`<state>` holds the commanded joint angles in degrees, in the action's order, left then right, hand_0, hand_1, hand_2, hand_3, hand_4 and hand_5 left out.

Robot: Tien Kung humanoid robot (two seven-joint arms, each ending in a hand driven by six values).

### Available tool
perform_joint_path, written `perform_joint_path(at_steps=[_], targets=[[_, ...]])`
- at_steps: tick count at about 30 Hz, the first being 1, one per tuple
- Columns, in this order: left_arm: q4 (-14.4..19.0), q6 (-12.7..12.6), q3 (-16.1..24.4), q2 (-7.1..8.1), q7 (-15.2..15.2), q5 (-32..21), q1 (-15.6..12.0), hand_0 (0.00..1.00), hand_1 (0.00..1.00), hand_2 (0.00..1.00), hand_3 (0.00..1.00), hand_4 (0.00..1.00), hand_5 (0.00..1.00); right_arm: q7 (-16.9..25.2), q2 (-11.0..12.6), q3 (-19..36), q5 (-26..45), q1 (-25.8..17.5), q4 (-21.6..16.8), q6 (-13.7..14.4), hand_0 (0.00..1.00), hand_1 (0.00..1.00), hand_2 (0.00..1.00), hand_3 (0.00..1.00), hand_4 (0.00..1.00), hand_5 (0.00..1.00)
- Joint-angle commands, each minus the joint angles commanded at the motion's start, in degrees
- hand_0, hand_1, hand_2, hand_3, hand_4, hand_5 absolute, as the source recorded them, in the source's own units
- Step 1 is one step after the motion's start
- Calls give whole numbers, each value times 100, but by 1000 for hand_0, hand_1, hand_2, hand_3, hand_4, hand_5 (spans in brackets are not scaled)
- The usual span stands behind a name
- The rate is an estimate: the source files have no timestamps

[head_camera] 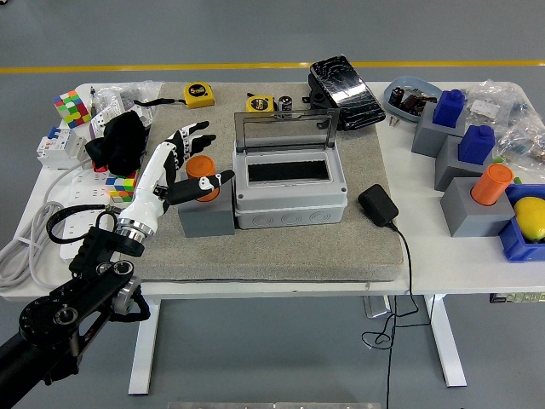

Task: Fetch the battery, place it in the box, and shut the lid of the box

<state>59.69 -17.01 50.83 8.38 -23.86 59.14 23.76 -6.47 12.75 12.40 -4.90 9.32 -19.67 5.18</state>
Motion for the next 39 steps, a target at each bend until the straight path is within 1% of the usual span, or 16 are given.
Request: perform_joint_path(at_steps=[5,6,11,12,17,18,23,24,29,30,35,36,39], targets=[[-171,11,-127,-31,-45,-53,86,760,703,660,739,998,2,-3,12,-26,2,1,-1,0,642,693,723,767,998,648],[-201,17,-153,-35,-54,-66,100,728,656,591,707,998,2,-3,14,-31,4,4,-1,1,643,692,723,767,998,647],[-320,23,-274,-68,-166,-190,142,728,656,591,707,998,2,-4,15,-39,5,11,-4,0,643,692,723,767,998,647],[-337,17,-292,-76,-199,-227,152,683,553,493,629,998,2,-5,16,-45,5,13,-5,0,643,693,723,767,998,646],[-440,25,-418,-102,-289,-392,229,683,553,493,629,998,2,-7,25,-78,14,12,-6,1,643,693,723,767,998,646],[-473,33,-457,-110,-297,-427,252,533,423,423,519,970,2,-7,28,-83,15,12,-7,2,643,692,723,767,998,647],[-603,59,-565,-171,-319,-553,358,533,423,423,519,970,2,-5,27,-91,14,18,-13,4,643,692,723,767,998,647],[-631,67,-579,-187,-320,-574,384,483,390,393,479,939,2,-4,25,-90,13,19,-13,5,643,691,723,767,998,647],[-759,115,-655,-248,-298,-681,506,483,390,393,479,939,2,-4,19,-96,18,12,-12,2,643,691,723,767,998,647],[-779,119,-664,-259,-291,-696,519,283,328,343,417,860,2,-4,19,-95,21,11,-11,2,643,692,722,767,998,647],[-792,114,-636,-271,-298,-738,513,283,328,343,417,860,2,-9,24,-89,29,-6,-6,0,643,692,722,767,998,647],[-789,108,-628,-267,-307,-737,510,224,204,261,327,799,2,-6,27,-80,26,-10,-6,3,643,692,723,766,998,646],[-782,91,-592,-263,-327,-727,507,224,204,261,327,799,2,-2,32,-70,23,-12,-6,8,643,692,723,766,998,646]])
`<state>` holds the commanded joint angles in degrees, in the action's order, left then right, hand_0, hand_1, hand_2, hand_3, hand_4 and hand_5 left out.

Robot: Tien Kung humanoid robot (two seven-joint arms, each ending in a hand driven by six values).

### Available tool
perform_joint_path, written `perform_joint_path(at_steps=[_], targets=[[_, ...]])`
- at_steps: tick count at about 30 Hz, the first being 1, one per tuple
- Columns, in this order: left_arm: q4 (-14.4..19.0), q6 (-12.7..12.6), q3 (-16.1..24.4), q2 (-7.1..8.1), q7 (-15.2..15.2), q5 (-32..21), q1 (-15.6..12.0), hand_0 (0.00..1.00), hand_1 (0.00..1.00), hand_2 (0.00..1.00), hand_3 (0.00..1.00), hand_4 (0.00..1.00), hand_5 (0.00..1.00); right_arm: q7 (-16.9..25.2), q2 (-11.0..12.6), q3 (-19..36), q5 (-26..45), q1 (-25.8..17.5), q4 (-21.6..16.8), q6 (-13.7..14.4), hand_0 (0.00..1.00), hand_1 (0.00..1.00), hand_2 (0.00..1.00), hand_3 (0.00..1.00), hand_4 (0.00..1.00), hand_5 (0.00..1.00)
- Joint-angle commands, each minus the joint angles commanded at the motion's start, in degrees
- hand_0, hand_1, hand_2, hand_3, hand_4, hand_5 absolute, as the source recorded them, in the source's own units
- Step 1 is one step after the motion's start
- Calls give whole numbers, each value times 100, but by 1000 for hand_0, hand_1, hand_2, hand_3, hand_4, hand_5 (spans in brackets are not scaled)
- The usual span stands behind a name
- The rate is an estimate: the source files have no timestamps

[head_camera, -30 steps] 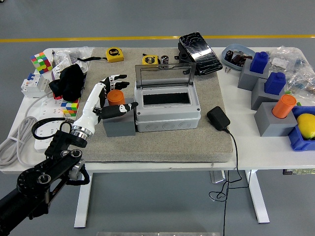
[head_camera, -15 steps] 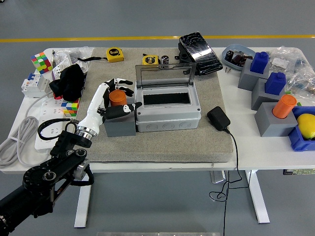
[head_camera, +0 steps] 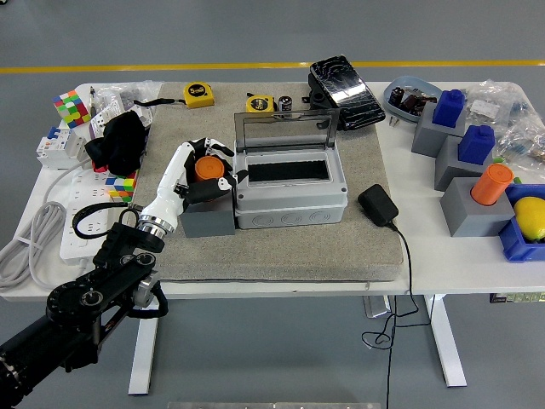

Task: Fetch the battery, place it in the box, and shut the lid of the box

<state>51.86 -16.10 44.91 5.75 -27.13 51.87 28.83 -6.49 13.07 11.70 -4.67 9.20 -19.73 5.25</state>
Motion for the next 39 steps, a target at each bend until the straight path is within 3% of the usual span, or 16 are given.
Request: perform_joint_path(at_steps=[2,3,13,22,27,30,34,39], targets=[[0,-5,20,1,-6,6,-1,224,204,261,327,799,2,6,-2,5,-4,0,-1,4,643,692,723,766,998,646],[-1,-8,25,2,-9,9,0,213,132,205,270,744,2,8,-4,6,-5,1,-1,4,643,692,723,766,998,647],[22,-17,-2,-11,-33,84,55,187,85,157,216,711,2,31,-25,25,-7,7,-4,14,643,692,722,765,998,647],[454,40,-66,55,188,681,289,152,41,111,199,726,2,40,-18,39,5,-2,0,24,643,692,722,765,998,645],[891,14,-191,105,587,1273,457,146,36,109,198,718,2,49,-23,41,9,-4,-2,27,643,692,722,765,998,645],[1105,-36,-382,112,969,1897,636,146,36,109,198,718,2,51,-21,35,15,-7,-2,28,643,692,722,765,998,645],[1015,-308,-850,22,1466,2636,1018,144,42,119,202,743,2,50,-13,11,13,4,-5,30,643,691,721,766,998,646],[665,-525,-1374,-163,1945,3431,1433,145,42,123,205,779,2,56,-13,-5,13,25,-12,32,643,691,721,766,998,646]])
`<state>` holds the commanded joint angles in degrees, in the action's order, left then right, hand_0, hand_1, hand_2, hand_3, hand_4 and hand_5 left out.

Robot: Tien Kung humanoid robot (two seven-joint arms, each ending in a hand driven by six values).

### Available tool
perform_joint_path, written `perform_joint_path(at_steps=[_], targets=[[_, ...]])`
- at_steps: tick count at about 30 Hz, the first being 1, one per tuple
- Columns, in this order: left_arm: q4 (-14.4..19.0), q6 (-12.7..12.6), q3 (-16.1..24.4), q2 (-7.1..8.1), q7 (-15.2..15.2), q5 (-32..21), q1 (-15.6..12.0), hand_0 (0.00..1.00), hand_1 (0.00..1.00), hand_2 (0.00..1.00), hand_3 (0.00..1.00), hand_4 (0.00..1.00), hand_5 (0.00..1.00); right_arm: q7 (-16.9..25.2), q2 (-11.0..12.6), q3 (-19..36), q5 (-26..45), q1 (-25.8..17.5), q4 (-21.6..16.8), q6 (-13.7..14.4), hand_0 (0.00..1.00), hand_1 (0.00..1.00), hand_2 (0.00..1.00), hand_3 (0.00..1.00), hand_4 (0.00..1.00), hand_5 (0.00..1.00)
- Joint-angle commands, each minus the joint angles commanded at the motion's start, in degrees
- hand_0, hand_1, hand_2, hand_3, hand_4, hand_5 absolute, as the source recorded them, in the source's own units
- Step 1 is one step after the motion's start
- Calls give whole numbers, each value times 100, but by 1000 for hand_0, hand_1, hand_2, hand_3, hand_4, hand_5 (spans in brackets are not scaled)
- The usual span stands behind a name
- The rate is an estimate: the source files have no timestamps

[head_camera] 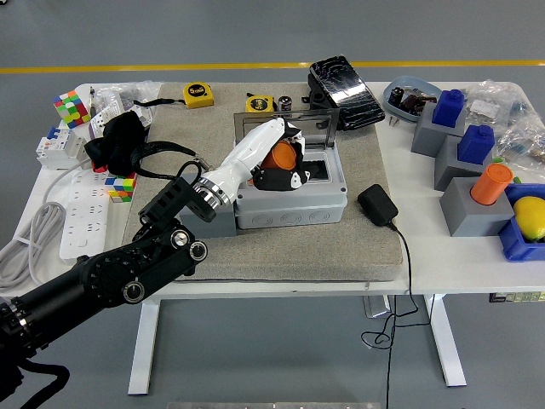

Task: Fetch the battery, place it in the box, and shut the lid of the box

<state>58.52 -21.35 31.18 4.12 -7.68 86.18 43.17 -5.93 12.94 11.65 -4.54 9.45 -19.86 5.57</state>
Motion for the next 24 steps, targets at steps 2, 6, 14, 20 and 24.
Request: perform_joint_path(at_steps=[2,6,14,20,24], targets=[[-91,-26,-141,-56,123,163,111,145,42,123,205,779,2,1,2,-12,8,0,0,0,643,691,721,766,998,646],[-369,77,-372,-243,468,803,390,147,44,128,210,799,2,-5,18,-74,36,-7,3,-1,642,691,721,766,998,646],[-1009,27,-795,-412,730,901,843,162,75,144,232,838,2,-2,32,-175,26,39,-12,6,642,691,721,766,998,646],[-1242,63,-805,-412,694,705,936,211,121,185,355,891,2,-7,42,-224,36,42,-16,3,642,691,721,765,998,646],[-1245,87,-739,-412,615,440,861,241,180,259,493,924,2,-11,53,-231,42,25,-14,3,642,691,720,765,998,646]])
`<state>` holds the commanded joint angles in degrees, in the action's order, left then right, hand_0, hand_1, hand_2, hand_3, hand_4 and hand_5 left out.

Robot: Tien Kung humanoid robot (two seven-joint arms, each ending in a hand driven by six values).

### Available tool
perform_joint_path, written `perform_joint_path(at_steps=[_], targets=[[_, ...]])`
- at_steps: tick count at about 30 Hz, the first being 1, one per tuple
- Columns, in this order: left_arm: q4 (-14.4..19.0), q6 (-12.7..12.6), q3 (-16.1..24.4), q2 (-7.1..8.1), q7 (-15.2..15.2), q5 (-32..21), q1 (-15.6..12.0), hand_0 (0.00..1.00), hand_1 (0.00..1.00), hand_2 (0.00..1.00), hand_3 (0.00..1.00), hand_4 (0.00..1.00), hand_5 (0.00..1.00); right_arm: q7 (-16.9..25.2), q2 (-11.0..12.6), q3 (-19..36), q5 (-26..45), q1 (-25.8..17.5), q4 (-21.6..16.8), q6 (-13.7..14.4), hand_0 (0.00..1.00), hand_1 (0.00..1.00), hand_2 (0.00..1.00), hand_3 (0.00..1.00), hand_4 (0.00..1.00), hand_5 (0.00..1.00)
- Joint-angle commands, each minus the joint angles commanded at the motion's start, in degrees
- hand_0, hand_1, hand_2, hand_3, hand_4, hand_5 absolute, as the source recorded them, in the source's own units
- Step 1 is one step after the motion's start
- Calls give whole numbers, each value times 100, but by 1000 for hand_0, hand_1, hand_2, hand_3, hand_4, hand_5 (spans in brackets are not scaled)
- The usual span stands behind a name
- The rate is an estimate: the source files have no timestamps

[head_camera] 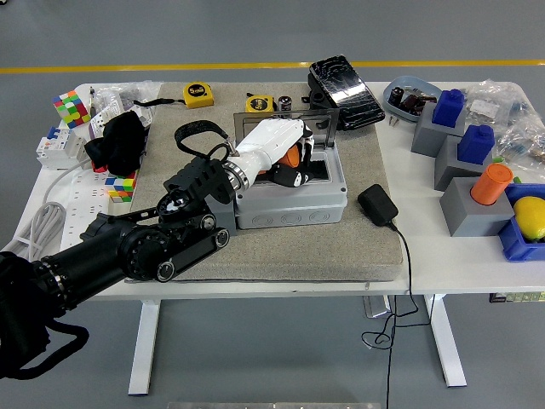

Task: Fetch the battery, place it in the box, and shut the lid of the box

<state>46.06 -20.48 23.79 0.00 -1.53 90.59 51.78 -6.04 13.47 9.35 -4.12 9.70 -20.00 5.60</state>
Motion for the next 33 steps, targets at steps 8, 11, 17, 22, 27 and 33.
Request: perform_joint_path(at_steps=[8,11,17,22,27,33], targets=[[10,-48,51,0,-164,-141,-34,280,292,360,544,953,2,5,-2,17,-15,5,-6,3,642,691,720,765,998,646],[0,-54,73,0,-180,-153,-28,280,292,360,544,953,2,8,-7,26,-26,9,-11,4,642,691,720,765,998,646],[-62,-51,80,0,-189,-172,-27,318,333,405,573,970,2,5,-4,28,-23,0,-9,2,642,691,720,765,998,646],[-46,-48,97,0,-205,-183,-24,323,345,404,582,987,2,3,0,41,-18,-11,-5,-1,642,691,721,765,998,646],[69,-48,199,0,-231,-218,-72,324,347,405,582,989,2,4,-6,58,-26,-7,-5,0,642,691,720,765,998,645],[527,15,519,0,-125,-79,-232,333,365,412,583,991,2,12,-21,96,-38,-11,-5,4,641,691,721,765,998,646]])
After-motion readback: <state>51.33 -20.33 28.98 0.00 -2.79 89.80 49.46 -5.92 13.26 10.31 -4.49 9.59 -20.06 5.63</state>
